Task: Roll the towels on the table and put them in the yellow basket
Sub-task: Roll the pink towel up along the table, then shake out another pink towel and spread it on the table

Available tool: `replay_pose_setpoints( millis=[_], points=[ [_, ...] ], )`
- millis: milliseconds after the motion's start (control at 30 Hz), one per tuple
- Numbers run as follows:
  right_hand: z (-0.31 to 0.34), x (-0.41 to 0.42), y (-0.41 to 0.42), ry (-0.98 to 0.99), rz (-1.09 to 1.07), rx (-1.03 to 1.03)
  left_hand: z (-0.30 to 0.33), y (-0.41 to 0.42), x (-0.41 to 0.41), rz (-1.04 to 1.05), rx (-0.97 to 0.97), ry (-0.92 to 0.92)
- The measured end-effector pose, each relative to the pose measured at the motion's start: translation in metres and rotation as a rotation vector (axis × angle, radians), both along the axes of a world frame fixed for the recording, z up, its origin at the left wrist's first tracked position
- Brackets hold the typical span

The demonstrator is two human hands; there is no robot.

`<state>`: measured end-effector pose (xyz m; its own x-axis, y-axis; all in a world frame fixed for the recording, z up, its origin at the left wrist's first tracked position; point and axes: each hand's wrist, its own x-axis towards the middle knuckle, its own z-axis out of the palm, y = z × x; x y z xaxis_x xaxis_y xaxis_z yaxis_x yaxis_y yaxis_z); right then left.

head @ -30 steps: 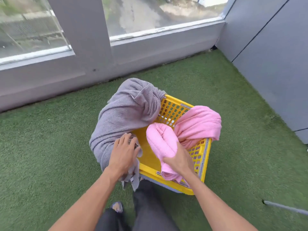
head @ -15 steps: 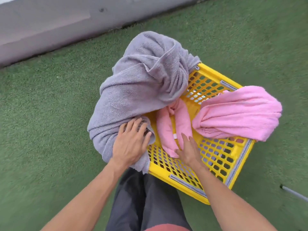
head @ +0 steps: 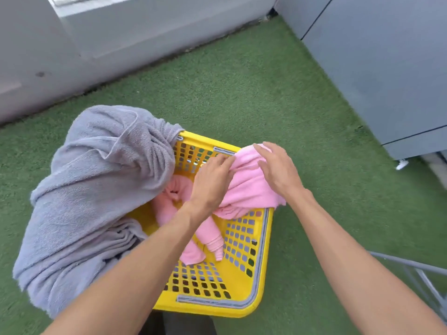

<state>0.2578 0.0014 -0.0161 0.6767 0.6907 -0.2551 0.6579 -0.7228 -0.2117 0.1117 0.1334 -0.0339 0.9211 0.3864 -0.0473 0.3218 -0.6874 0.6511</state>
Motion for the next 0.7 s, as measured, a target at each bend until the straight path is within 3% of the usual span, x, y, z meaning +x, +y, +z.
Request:
replay_pose_setpoints(
  millis=[133,400,700],
  points=[
    [-0.005,0.022,-0.008,0.158,0.046,-0.049,-0.014,-0.021,0.037,0.021,-0.073,0.107],
    [-0.010,0.034,-0.025,0.023,0.076,0.130,-0.043,-0.054,0.053,0.185,-0.238,-0.051],
    [0.014,0.026,-0.060,0.113,0.073,0.237,-0.021,-0.064,0.062,0.137,-0.300,-0.121]
  ],
)
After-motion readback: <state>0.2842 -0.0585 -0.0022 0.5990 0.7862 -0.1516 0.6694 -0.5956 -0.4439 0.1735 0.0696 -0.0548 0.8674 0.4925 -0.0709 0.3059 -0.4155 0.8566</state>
